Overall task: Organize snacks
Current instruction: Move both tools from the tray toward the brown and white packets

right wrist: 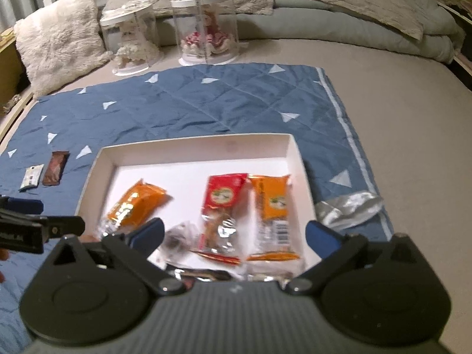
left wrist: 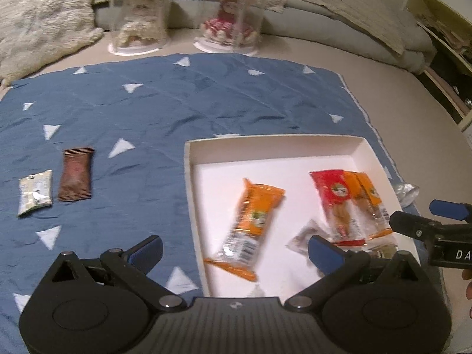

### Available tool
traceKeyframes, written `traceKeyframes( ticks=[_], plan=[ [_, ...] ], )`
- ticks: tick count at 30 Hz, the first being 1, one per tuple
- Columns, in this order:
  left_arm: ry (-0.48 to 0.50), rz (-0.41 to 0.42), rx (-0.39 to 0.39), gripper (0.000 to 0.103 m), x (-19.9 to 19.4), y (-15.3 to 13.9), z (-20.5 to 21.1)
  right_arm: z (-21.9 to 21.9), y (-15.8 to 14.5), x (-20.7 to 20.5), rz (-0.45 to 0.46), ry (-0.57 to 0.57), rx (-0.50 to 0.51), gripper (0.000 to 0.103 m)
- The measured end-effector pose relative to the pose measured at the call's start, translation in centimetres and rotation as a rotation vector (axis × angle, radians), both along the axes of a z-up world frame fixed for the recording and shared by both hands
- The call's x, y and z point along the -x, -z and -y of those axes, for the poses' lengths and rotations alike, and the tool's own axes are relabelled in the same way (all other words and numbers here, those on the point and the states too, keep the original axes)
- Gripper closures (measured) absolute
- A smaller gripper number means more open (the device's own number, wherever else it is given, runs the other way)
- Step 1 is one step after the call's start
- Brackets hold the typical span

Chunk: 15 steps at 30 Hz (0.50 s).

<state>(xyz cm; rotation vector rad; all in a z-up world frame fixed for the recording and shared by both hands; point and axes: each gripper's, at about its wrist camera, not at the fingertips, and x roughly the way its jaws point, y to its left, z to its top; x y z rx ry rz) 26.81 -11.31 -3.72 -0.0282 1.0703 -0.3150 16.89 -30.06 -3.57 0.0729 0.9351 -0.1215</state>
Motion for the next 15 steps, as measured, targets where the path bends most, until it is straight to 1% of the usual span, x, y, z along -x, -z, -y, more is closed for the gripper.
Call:
traceKeyframes(
  ticks=[7,15],
  plan=[
    [-0.067,0.005,-0.014,0.000,-0.2,-0.4,-4.6,-3.9,0.3,-1.9,-0.010,-0.060,0.006,0.000],
    [-0.139,0.003,-0.030,0.000,-0.3,-0.3,-9.8,-8.6,0.7,-4.0,-0.009,-0.109,-0.013,0.000]
  ],
)
